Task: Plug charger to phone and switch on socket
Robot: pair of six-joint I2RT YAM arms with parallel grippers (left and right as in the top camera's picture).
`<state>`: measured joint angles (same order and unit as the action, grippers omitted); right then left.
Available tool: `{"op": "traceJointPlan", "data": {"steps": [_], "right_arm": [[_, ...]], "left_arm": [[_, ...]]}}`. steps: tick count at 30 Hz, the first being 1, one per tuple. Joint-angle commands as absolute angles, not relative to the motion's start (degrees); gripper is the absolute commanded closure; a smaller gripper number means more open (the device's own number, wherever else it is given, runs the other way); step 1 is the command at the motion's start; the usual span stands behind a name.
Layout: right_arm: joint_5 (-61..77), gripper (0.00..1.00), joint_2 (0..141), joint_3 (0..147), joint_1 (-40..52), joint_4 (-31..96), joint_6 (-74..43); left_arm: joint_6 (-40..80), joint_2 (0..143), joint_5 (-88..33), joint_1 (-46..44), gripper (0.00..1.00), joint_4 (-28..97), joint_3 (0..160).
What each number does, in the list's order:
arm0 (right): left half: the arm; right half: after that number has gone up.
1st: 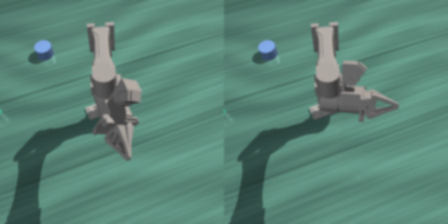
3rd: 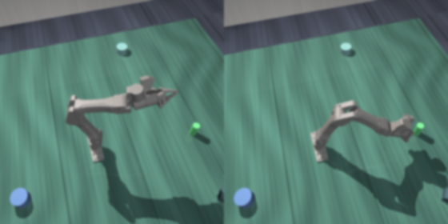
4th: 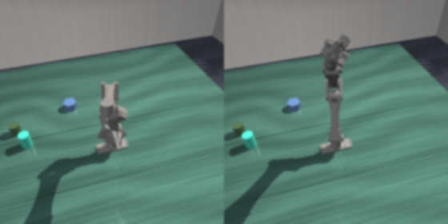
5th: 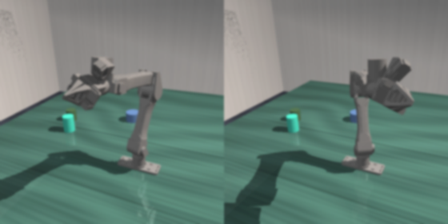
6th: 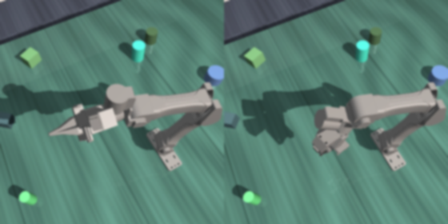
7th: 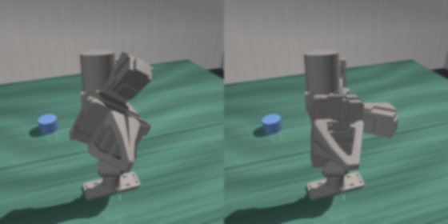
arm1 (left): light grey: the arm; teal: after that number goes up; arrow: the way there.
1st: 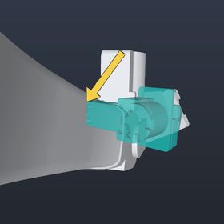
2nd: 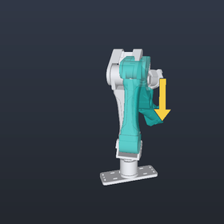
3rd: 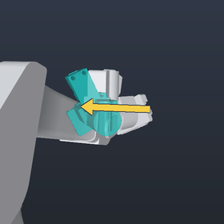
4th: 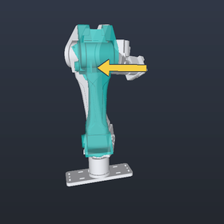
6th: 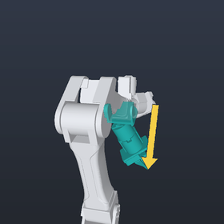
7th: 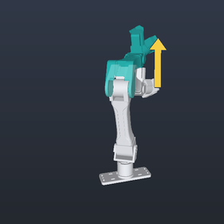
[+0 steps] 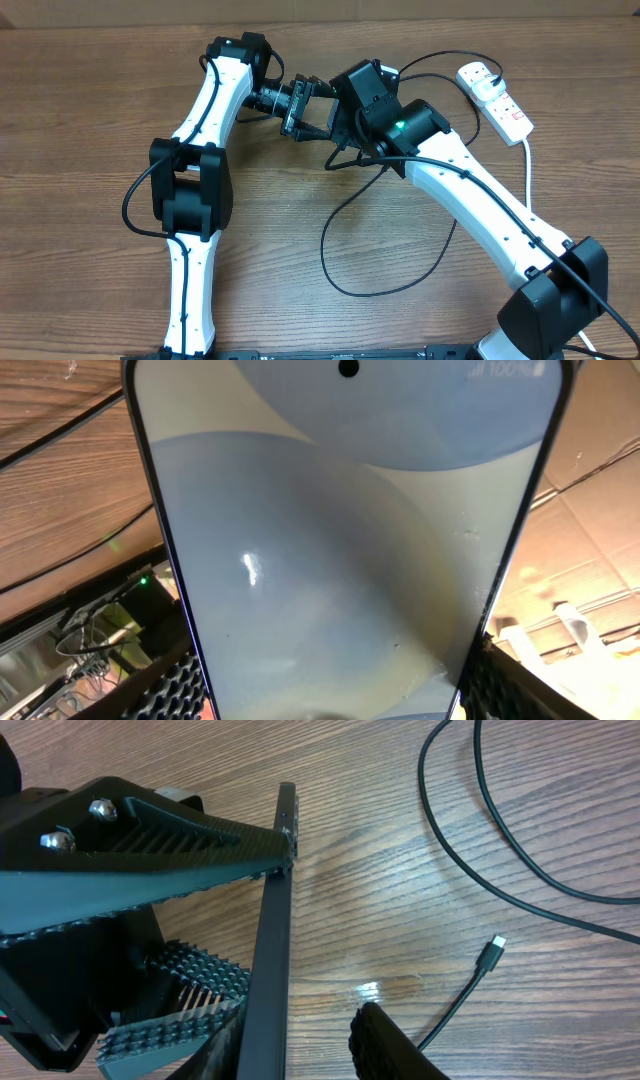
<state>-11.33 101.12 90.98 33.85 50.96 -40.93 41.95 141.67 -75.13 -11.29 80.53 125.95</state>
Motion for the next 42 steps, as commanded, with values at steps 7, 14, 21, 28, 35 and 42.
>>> {"op": "traceJointPlan", "data": {"steps": [7,14,21,28,35,42], "right_arm": [[-11.5,0.79,101.8,92.3,34.1,50.5,-42.2],[-11.5,0.89,101.8,92.3,34.1,50.4,-42.2],[-11.5,0.96,101.8,92.3,34.1,50.4,-42.2],[-11.5,0.96,101.5,92.4,33.7,50.2,-42.2],[-11.5,0.96,98.5,93.5,30.6,51.7,-42.0],[-7.2,0.97,94.1,95.0,25.0,54.2,-41.8]], "left_arm": [[43.3,142.0,-77.8,-11.6,0.37,80.1,127.6],[43.9,142.0,-77.8,-11.6,0.37,79.0,127.6],[43.9,142.0,-77.7,-11.6,0.37,78.5,127.6],[40.9,142.0,-73.0,-11.6,0.28,73.5,127.6],[28.0,141.8,-67.1,-9.2,0.17,74.1,127.6],[15.3,134.3,-66.8,-4.5,0.08,77.4,127.6]]}}
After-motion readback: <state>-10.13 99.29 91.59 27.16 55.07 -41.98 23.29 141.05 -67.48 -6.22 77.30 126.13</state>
